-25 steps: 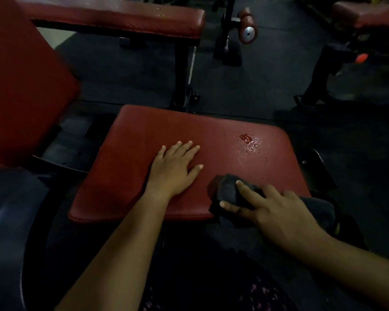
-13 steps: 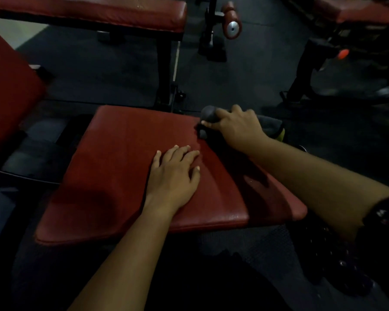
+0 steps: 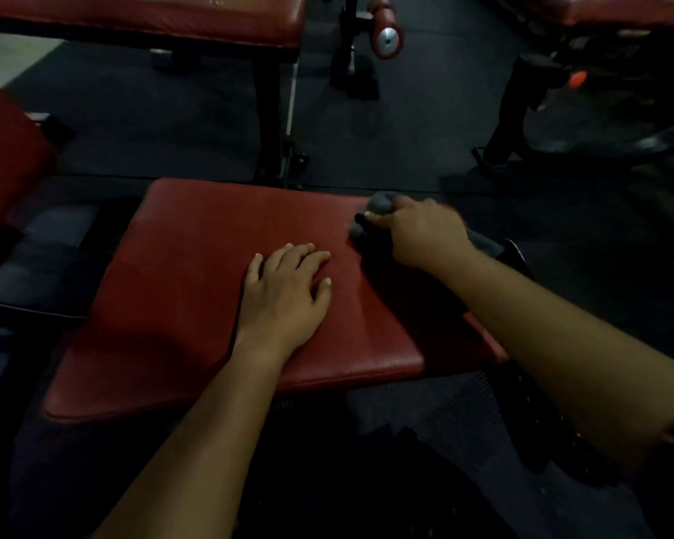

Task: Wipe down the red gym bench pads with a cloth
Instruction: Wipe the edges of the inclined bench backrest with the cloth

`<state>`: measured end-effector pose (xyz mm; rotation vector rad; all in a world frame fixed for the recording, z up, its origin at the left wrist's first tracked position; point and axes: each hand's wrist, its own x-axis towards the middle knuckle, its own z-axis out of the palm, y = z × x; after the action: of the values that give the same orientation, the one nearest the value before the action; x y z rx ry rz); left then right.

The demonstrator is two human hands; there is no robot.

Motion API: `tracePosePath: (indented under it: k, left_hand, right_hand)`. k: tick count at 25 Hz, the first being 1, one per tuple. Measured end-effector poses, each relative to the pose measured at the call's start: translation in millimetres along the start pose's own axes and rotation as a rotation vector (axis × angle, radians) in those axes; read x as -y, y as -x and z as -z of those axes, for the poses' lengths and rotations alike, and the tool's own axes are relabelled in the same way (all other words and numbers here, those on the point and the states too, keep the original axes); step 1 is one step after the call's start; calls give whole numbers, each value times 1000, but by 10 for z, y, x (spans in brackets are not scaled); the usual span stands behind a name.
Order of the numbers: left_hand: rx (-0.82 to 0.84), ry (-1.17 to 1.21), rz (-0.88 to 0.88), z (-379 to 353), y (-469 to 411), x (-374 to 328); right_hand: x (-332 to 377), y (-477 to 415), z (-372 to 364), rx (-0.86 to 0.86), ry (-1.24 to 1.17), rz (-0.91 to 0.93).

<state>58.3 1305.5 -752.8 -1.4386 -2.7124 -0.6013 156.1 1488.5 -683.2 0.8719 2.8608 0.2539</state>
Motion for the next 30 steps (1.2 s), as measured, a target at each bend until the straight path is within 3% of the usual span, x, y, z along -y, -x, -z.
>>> tracePosePath:
  k: [7,12,18,26,30]
  left_hand:
    - [70,-37,1,59,3,-68]
    - [79,-51,-73,107,-68,-210]
    - [102,-31,-76,-97,-101,-517]
    - [67,-62,-101,-213,-103,-573]
    - [80,-64,-106,-216,-96,-564]
  right_hand:
    - [104,1329,-101,41,-15,122]
    - [-12,1780,-380,-204,39,160]
    - [-151,1211,-247,-93,114,64]
    - [-453,48,-255,-156,228,-32]
    - [-716,-438,-287,-93,157,-128]
